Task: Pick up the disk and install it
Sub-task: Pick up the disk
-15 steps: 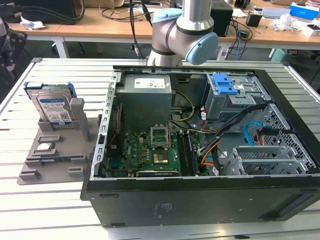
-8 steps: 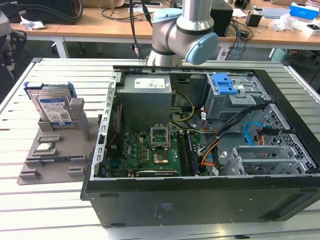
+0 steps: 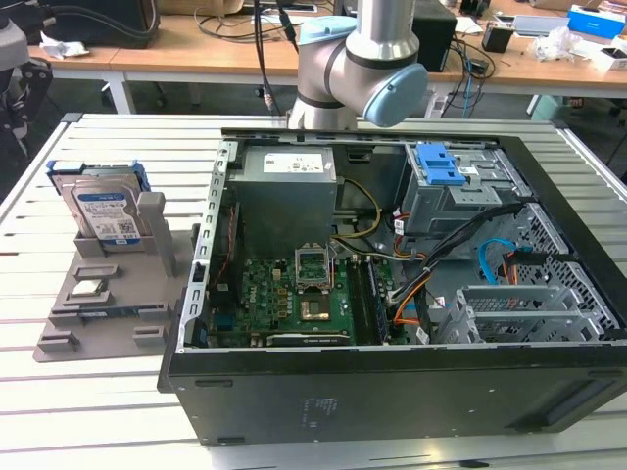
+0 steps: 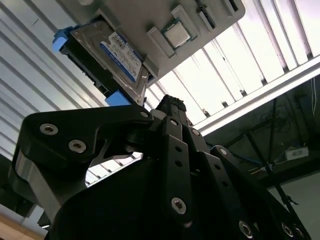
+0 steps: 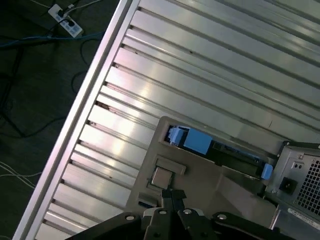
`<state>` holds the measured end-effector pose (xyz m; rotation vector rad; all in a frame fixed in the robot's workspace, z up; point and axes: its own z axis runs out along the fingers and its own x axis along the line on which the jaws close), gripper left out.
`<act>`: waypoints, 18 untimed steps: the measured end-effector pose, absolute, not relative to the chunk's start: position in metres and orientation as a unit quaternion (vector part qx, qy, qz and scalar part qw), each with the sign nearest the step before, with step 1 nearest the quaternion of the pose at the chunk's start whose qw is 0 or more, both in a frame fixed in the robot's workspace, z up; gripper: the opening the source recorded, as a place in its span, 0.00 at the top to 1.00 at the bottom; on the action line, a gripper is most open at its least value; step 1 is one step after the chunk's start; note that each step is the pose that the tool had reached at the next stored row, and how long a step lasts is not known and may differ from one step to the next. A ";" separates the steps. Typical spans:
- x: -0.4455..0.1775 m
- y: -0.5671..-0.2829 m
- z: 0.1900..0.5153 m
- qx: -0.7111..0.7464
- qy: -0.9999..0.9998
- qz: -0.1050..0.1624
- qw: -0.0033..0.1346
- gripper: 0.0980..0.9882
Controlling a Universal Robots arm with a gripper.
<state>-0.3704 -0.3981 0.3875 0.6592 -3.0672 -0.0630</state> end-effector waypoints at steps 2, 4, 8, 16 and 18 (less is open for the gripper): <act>-0.370 -0.398 0.387 0.220 -0.975 -0.020 0.002 0.99; -0.370 -0.398 0.387 0.235 -0.972 -0.020 0.002 0.99; -0.370 -0.398 0.387 0.259 -0.966 -0.020 0.003 0.99; -0.370 -0.398 0.387 0.299 -0.954 -0.020 0.004 0.99; -0.370 -0.398 0.387 0.312 -0.950 -0.020 0.004 0.99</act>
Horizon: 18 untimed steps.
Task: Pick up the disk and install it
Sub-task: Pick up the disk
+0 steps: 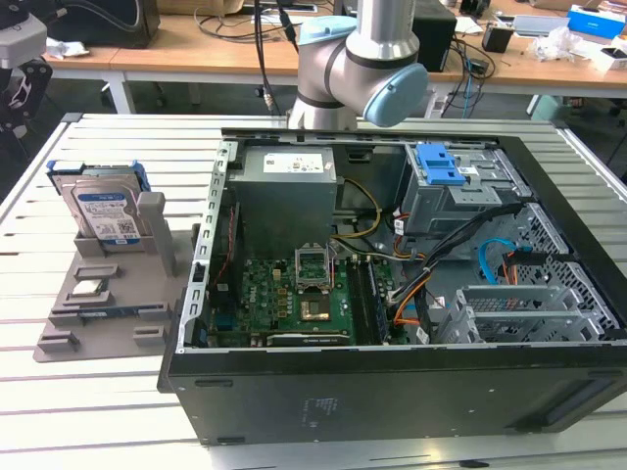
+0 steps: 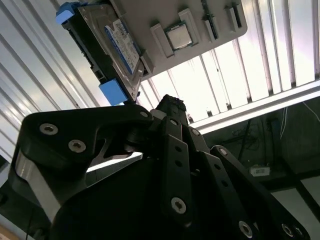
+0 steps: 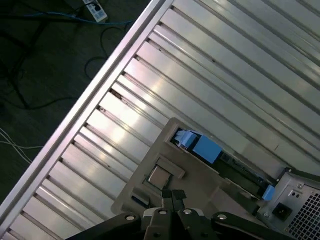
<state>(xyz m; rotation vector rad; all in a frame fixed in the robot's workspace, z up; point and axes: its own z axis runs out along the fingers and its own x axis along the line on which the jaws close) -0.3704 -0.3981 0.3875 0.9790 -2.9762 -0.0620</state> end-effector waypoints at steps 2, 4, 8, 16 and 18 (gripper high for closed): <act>-0.370 -0.398 0.387 0.319 -0.947 -0.020 0.004 0.99; -0.370 -0.398 0.387 0.328 -0.945 -0.020 0.004 0.99; -0.370 -0.398 0.387 0.347 -0.938 -0.020 0.005 0.99; -0.370 -0.398 0.387 0.378 -0.925 -0.019 0.005 0.99; -0.370 -0.398 0.387 0.386 -0.922 -0.019 0.005 0.99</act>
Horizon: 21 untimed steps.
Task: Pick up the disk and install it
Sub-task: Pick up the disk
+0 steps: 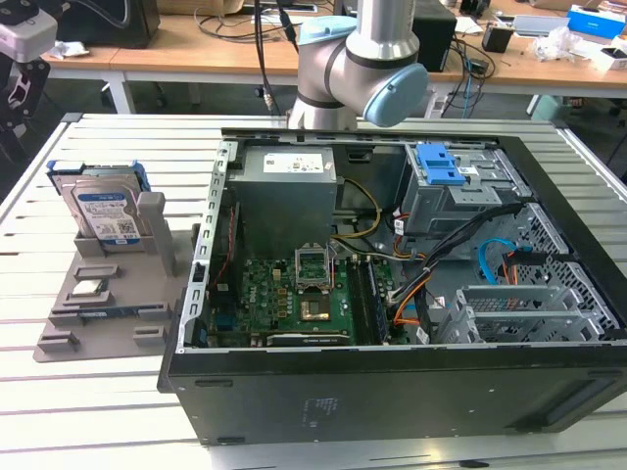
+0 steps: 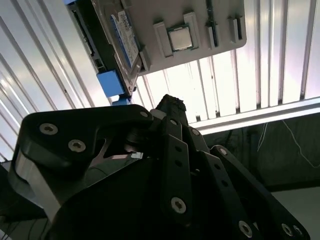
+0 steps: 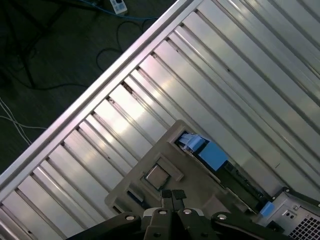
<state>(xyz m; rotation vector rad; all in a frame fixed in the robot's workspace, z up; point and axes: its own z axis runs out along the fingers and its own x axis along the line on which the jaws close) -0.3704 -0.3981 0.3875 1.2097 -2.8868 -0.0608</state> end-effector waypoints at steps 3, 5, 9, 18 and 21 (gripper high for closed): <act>-0.370 -0.398 0.387 0.404 -0.915 -0.019 0.006 0.99; -0.370 -0.398 0.387 0.412 -0.911 -0.019 0.006 0.99; -0.370 -0.398 0.387 0.429 -0.903 -0.019 0.006 0.99; -0.370 -0.398 0.387 0.463 -0.886 -0.019 0.007 0.99; -0.370 -0.398 0.387 0.479 -0.877 -0.019 0.007 0.99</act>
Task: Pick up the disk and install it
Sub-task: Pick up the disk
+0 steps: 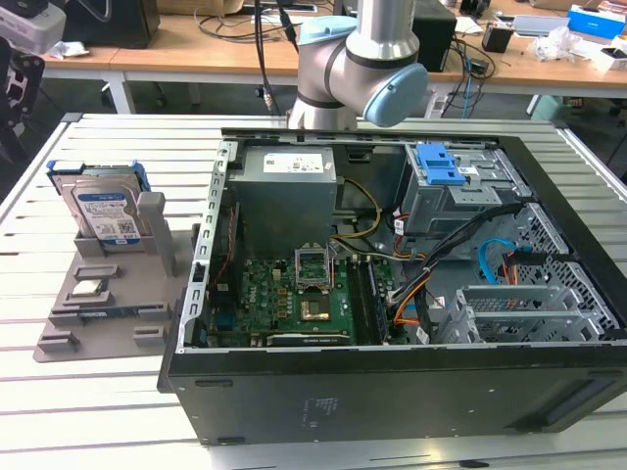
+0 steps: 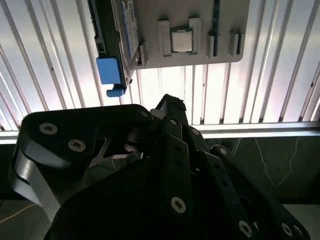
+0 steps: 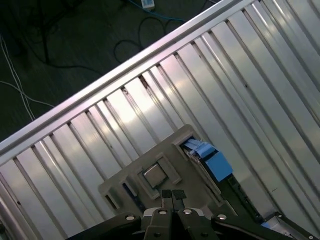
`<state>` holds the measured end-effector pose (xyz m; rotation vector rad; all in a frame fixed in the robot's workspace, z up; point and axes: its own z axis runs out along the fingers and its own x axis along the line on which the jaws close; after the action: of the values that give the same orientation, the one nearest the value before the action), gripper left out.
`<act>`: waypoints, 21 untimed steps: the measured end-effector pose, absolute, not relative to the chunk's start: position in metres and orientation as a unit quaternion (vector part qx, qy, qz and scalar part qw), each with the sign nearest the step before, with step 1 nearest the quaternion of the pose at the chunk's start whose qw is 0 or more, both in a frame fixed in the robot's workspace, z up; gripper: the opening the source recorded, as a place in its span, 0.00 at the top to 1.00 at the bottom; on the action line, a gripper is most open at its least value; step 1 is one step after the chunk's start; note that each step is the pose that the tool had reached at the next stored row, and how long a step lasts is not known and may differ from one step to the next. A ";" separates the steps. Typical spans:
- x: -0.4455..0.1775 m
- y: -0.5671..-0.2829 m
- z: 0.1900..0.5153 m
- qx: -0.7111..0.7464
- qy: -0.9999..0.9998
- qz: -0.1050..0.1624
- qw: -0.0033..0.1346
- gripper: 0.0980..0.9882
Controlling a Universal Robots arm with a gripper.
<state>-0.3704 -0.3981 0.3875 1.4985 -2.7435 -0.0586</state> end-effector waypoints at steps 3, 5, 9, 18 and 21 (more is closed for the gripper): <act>-0.370 -0.398 0.387 0.500 -0.866 -0.019 0.008 0.99; -0.370 -0.398 0.387 0.512 -0.859 -0.018 0.008 0.99; -0.370 -0.398 0.387 0.523 -0.852 -0.018 0.008 0.99; -0.370 -0.398 0.387 0.555 -0.832 -0.018 0.009 0.99; -0.370 -0.398 0.387 0.566 -0.824 -0.018 0.009 0.99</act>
<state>-0.3704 -0.3981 0.3874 1.7680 -2.5737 -0.0559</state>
